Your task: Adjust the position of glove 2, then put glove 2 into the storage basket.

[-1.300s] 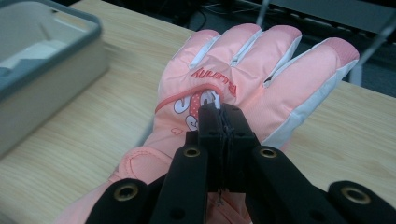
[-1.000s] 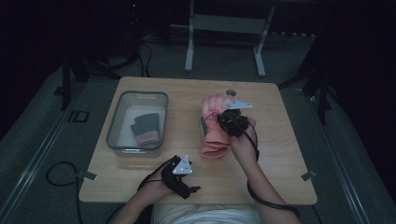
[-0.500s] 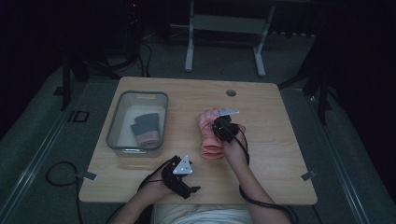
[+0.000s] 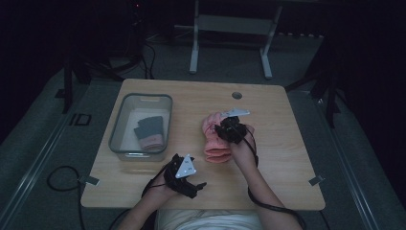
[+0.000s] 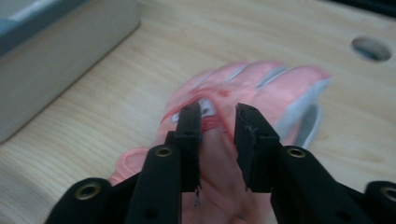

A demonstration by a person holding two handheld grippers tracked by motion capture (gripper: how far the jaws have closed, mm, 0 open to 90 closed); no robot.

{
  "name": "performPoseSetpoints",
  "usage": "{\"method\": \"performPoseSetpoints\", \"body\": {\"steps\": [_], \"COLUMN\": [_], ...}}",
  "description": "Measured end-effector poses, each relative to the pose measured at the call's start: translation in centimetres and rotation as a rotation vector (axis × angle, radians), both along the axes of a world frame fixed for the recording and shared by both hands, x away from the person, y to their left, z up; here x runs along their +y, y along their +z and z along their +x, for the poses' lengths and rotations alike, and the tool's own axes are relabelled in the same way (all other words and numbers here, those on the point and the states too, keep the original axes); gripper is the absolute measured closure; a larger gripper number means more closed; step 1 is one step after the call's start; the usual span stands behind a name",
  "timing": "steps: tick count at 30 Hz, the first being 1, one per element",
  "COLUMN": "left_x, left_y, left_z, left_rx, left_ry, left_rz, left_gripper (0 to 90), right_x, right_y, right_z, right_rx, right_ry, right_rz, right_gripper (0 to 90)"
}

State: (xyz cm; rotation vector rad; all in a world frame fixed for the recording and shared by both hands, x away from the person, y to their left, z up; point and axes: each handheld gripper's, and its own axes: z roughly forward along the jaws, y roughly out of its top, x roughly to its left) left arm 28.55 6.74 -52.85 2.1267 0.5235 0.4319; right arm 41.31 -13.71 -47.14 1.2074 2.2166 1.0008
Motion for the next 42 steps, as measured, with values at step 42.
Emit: {"method": "performPoseSetpoints", "body": {"steps": [42], "left_x": [-2.7], "left_y": [-2.0], "left_z": [18.6], "left_rx": [0.63], "left_ry": [0.255], "left_rz": [-0.205], "left_gripper": [32.5], "right_x": [-5.6], "right_y": [-5.4], "right_z": [2.9], "right_rx": [0.257], "right_ry": [0.056], "right_rz": [0.106], "right_gripper": [57.3]}}
